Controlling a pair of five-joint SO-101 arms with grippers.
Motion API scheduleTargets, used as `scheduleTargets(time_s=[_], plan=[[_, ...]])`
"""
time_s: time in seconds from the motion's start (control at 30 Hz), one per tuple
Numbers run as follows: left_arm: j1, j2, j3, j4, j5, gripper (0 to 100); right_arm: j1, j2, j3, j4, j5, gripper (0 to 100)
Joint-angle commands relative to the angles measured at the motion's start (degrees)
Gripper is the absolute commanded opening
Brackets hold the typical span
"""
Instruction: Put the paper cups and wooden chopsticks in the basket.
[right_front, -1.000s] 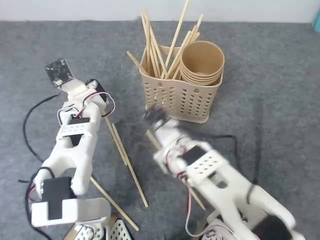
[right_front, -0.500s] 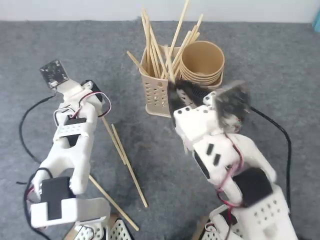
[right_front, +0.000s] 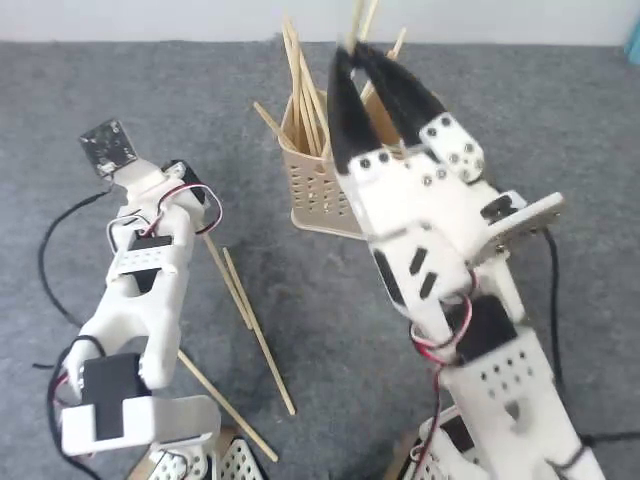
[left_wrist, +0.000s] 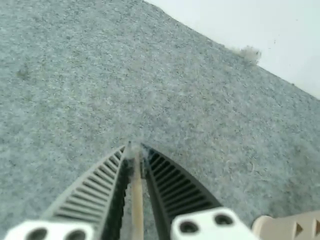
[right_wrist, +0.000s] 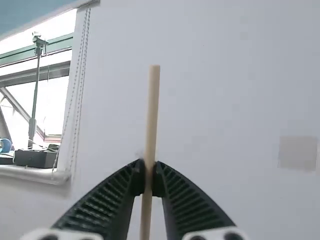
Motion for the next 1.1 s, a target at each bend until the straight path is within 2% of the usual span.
scheduleTargets(time_s=[0.0,0.3,0.43,0.63,0.7,0.87,1.07], plan=[[-0.44,-3.16,-0.84,-1.85,0.0,1,0.31,7.6,-6.68,-4.0,3.78,0.9],[-0.35,-2.73,-1.54,-1.85,-0.26,1,5.41,31.87,-19.43,-4.53,3.25,0.9],[-0.26,-2.73,-1.63,-1.85,-0.35,1,7.69,36.79,-19.52,-3.82,-2.2,0.9],[-0.09,-2.73,-1.63,-1.85,-0.35,1,8.75,40.04,-18.11,-2.95,-2.11,1.1],[-0.09,-2.73,-1.63,-1.85,-0.35,1,8.84,39.25,-19.16,1.54,-2.11,2.5],[-0.09,-2.73,-1.63,-1.85,-0.35,1,8.75,34.42,-25.85,19.56,-2.55,16.5],[-0.18,-2.73,-1.63,-1.85,-0.35,1,8.84,26.68,-32.97,33.71,-2.64,14.3]])
